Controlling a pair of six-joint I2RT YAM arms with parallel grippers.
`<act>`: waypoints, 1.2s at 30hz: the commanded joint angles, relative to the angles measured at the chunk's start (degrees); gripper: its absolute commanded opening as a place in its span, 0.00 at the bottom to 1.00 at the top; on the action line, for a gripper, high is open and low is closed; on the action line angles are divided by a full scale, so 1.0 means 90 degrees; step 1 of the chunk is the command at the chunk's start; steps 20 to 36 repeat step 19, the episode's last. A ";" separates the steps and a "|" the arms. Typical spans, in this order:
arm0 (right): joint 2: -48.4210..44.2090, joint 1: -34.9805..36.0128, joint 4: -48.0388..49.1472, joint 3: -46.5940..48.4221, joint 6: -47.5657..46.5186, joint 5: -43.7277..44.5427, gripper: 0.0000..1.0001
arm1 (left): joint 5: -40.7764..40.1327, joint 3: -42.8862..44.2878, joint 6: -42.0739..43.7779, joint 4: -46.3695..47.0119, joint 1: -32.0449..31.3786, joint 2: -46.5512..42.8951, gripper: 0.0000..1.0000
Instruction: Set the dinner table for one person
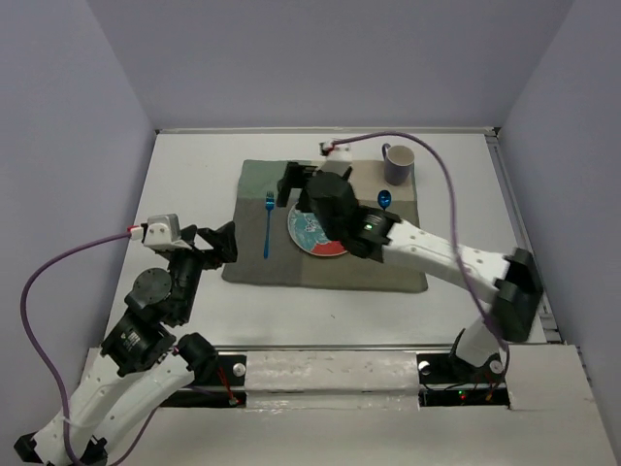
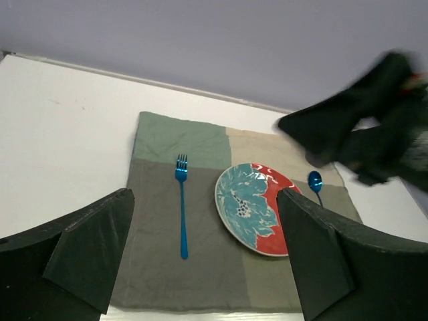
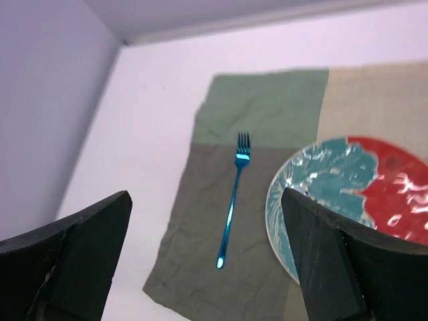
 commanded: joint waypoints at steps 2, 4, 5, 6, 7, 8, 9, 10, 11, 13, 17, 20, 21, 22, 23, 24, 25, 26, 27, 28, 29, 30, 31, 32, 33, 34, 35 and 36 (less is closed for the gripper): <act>-0.2678 -0.0060 0.0725 -0.1826 -0.1663 -0.0029 1.00 | -0.0330 0.0875 0.0171 0.0034 -0.0033 0.0781 0.99; -0.3577 -0.0060 0.0929 -0.2647 -0.1918 -0.0098 1.00 | -0.0242 0.1060 0.0288 0.0112 -0.0033 0.0929 0.99; -0.4403 -0.0060 0.0930 -0.2881 -0.2132 -0.0059 1.00 | -0.0203 0.1216 0.0424 0.0200 -0.0033 0.1036 0.99; -0.4817 -0.0060 0.0910 -0.3299 -0.2192 -0.0001 1.00 | -0.0203 0.1275 0.0473 0.0259 -0.0033 0.1095 0.99; -0.5179 -0.0060 0.0842 -0.3487 -0.2261 0.0067 1.00 | -0.0212 0.1324 0.0532 0.0327 -0.0033 0.1115 0.99; -0.5821 -0.0060 0.0813 -0.3654 -0.2300 0.0387 1.00 | -0.0222 0.1383 0.0629 0.0453 -0.0033 0.1154 0.99; -0.6088 -0.0060 0.0812 -0.3810 -0.2349 0.0622 1.00 | -0.0270 0.1412 0.0659 0.0493 -0.0033 0.1212 0.99; -0.6323 -0.0060 0.0812 -0.4130 -0.2407 0.0895 1.00 | -0.0281 0.1432 0.0679 0.0552 -0.0033 0.1242 0.99; -0.6635 -0.0060 0.0812 -0.4259 -0.2553 0.1478 1.00 | -0.0281 0.1490 0.0708 0.0620 -0.0033 0.1290 0.99; -0.6842 -0.0060 0.0551 -0.4426 -0.2574 0.1766 1.00 | -0.0222 0.1520 0.0699 0.0689 -0.0033 0.1339 0.99; -0.7223 -0.0060 0.0480 -0.4661 -0.2505 0.1562 1.00 | -0.0203 0.1540 0.0592 0.0689 -0.0033 0.1573 0.99; -0.7370 -0.0060 0.0480 -0.4593 -0.2651 0.1552 1.00 | -0.0242 0.1540 0.0514 0.0679 -0.0033 0.1622 0.99; -0.7370 -0.0060 0.0480 -0.4593 -0.2651 0.1552 1.00 | -0.0242 0.1540 0.0514 0.0679 -0.0033 0.1622 0.99; -0.7370 -0.0060 0.0480 -0.4593 -0.2651 0.1552 1.00 | -0.0242 0.1540 0.0514 0.0679 -0.0033 0.1622 0.99; -0.7370 -0.0060 0.0480 -0.4593 -0.2651 0.1552 1.00 | -0.0242 0.1540 0.0514 0.0679 -0.0033 0.1622 0.99; -0.7370 -0.0060 0.0480 -0.4593 -0.2651 0.1552 1.00 | -0.0242 0.1540 0.0514 0.0679 -0.0033 0.1622 0.99; -0.7370 -0.0060 0.0480 -0.4593 -0.2651 0.1552 1.00 | -0.0242 0.1540 0.0514 0.0679 -0.0033 0.1622 0.99; -0.7370 -0.0060 0.0480 -0.4593 -0.2651 0.1552 1.00 | -0.0242 0.1540 0.0514 0.0679 -0.0033 0.1622 0.99; -0.7370 -0.0060 0.0480 -0.4593 -0.2651 0.1552 1.00 | -0.0242 0.1540 0.0514 0.0679 -0.0033 0.1622 0.99; -0.7370 -0.0060 0.0480 -0.4593 -0.2651 0.1552 1.00 | -0.0242 0.1540 0.0514 0.0679 -0.0033 0.1622 0.99; -0.7370 -0.0060 0.0480 -0.4593 -0.2651 0.1552 1.00 | -0.0242 0.1540 0.0514 0.0679 -0.0033 0.1622 0.99; -0.7370 -0.0060 0.0480 -0.4593 -0.2651 0.1552 1.00 | -0.0242 0.1540 0.0514 0.0679 -0.0033 0.1622 0.99; -0.7370 -0.0060 0.0480 -0.4593 -0.2651 0.1552 1.00 | -0.0242 0.1540 0.0514 0.0679 -0.0033 0.1622 0.99; -0.7370 -0.0060 0.0480 -0.4593 -0.2651 0.1552 1.00 | -0.0242 0.1540 0.0514 0.0679 -0.0033 0.1622 0.99; -0.7370 -0.0060 0.0480 -0.4593 -0.2651 0.1552 1.00 | -0.0242 0.1540 0.0514 0.0679 -0.0033 0.1622 0.99; -0.7370 -0.0060 0.0480 -0.4593 -0.2651 0.1552 1.00 | -0.0242 0.1540 0.0514 0.0679 -0.0033 0.1622 0.99; -0.7370 -0.0060 0.0480 -0.4593 -0.2651 0.1552 1.00 | -0.0242 0.1540 0.0514 0.0679 -0.0033 0.1622 0.99; -0.7370 -0.0060 0.0480 -0.4593 -0.2651 0.1552 1.00 | -0.0242 0.1540 0.0514 0.0679 -0.0033 0.1622 0.99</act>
